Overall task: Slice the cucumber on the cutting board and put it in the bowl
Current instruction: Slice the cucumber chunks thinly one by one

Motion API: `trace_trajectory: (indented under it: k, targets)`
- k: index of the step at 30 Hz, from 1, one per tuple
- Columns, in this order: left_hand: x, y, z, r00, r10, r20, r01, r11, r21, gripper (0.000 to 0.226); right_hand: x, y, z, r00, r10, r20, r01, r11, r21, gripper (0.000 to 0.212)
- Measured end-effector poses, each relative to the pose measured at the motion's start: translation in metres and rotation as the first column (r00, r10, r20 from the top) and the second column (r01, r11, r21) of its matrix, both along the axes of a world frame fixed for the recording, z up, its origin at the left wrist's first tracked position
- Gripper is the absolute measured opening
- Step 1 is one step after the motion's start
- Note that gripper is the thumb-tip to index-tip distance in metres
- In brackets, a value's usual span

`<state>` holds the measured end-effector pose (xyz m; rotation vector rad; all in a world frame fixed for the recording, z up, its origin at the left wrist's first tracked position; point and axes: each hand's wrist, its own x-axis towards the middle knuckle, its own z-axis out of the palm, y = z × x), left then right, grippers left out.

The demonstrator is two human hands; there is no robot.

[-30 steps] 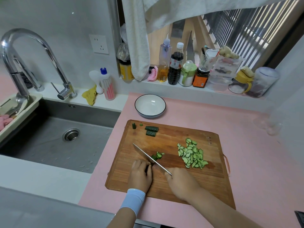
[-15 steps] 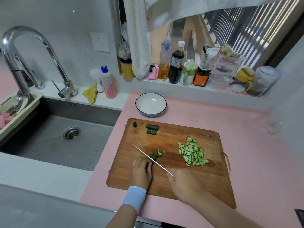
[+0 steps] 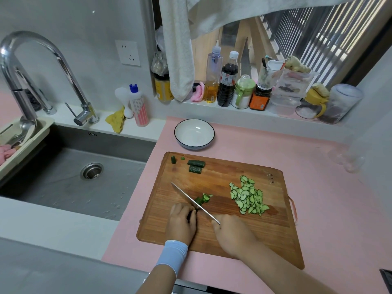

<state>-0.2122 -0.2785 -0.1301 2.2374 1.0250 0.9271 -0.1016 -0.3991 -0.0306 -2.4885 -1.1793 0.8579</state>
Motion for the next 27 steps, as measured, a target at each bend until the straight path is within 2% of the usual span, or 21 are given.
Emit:
trace_trajectory:
  k: [5,11,15,22,27]
  targets:
    - [-0.001,-0.001,0.002,1.0,0.004,-0.016,-0.004,1.0,0.005,0.02,0.0,-0.001,-0.001,1.0,0.009,0.013,-0.009,1.0,-0.006,0.037]
    - [0.0,-0.001,0.003,1.0,0.013,-0.011,-0.013,1.0,0.003,0.025,-0.002,-0.003,0.006,0.999,0.038,0.037,-0.039,0.999,0.021,0.027]
    - [0.0,0.0,0.003,1.0,0.013,-0.009,-0.013,1.0,-0.004,0.028,-0.004,-0.01,0.01,0.997,0.037,0.06,-0.04,0.998,0.047,0.036]
    - [-0.001,0.001,-0.002,1.0,0.009,-0.006,-0.009,1.0,-0.012,0.022,-0.004,-0.01,0.005,0.999,0.023,0.045,-0.025,0.999,0.037,0.037]
    - [-0.001,0.002,-0.005,1.0,0.012,-0.006,-0.012,1.0,-0.008,0.018,-0.002,0.0,0.001,0.999,0.024,0.032,-0.025,1.0,0.016,0.027]
